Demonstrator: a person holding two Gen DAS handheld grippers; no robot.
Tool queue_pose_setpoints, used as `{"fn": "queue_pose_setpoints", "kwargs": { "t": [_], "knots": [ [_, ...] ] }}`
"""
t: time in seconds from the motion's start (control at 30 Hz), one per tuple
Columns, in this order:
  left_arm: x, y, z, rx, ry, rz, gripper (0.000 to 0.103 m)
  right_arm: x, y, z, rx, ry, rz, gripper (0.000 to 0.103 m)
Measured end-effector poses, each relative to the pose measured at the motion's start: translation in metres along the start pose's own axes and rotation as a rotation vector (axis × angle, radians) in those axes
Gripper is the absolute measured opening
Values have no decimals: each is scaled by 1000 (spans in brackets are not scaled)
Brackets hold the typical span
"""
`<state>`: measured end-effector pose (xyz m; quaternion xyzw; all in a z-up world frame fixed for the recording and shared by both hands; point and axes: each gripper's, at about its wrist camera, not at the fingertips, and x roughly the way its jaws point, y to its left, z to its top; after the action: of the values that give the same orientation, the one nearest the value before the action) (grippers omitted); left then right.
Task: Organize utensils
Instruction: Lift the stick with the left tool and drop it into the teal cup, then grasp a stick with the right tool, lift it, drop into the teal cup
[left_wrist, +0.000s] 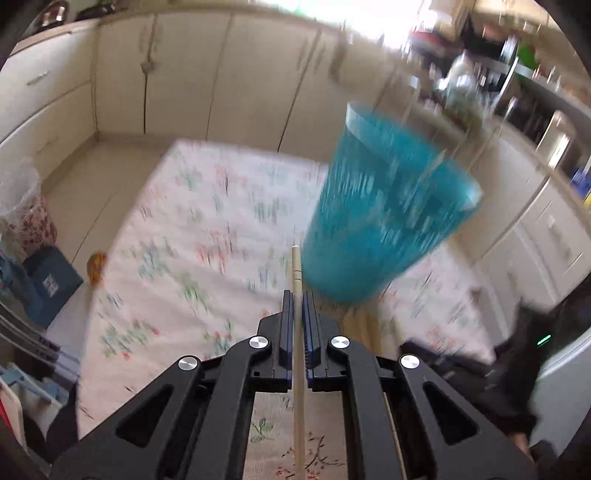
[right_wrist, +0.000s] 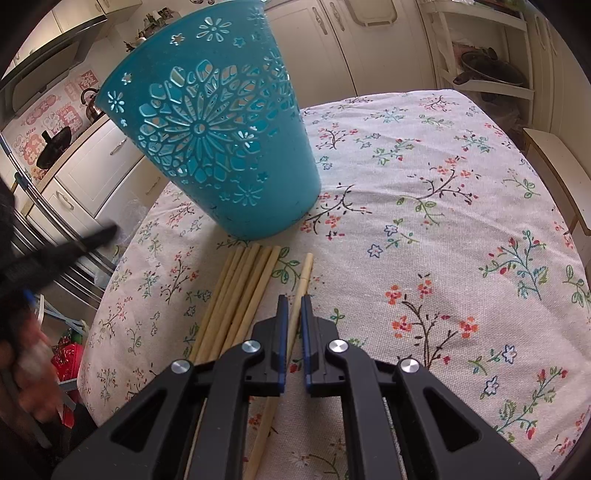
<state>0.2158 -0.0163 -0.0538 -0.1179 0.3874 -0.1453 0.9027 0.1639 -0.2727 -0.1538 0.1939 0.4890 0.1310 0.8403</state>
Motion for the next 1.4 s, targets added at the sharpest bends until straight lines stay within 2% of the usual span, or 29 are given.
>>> {"fn": "queue_pose_setpoints", "kwargs": {
  "t": [0.17, 0.3, 0.47, 0.6, 0.7, 0.77, 0.93, 1.07, 1.1, 1.17, 1.23, 1.3, 1.4],
  "knots": [
    [-54, -13, 59, 0, -238, -109, 5, 0, 0, 0, 2, 2, 3, 7],
    [-58, -43, 101, 24, -359, -178, 5, 0, -1, 0, 2, 3, 4, 7],
    [-46, -82, 143, 55, -488, -192, 5, 1, -3, 1, 6, 4, 10, 8],
    [-24, -99, 159, 71, -549, -141, 5, 1, -4, 2, 11, 6, 21, 8],
    [3, -103, 158, 97, -529, -100, 5, 2, -5, 3, 17, 7, 30, 9],
    [20, -102, 150, 105, -487, -91, 5, 2, -6, 3, 20, 8, 35, 9],
    [39, -93, 118, 161, -404, -57, 5, 3, -5, 4, 21, 10, 39, 9],
    [55, -87, 100, 211, -281, -16, 5, 4, -4, 4, 19, 9, 37, 9],
    [53, -82, 96, 204, -276, -7, 7, 4, -5, 4, 19, 10, 37, 9],
    [43, -70, 90, 183, -271, -1, 20, 3, -5, 4, 20, 11, 36, 9],
    [21, -51, 80, 140, -307, 28, 50, 4, -5, 5, 21, 15, 36, 9],
    [0, -29, 65, 89, -344, 58, 61, 3, -4, 5, 19, 21, 30, 9],
    [-12, 5, 35, 25, -310, 79, 71, 2, 0, 4, 5, 25, 7, 9]
  ]
}}
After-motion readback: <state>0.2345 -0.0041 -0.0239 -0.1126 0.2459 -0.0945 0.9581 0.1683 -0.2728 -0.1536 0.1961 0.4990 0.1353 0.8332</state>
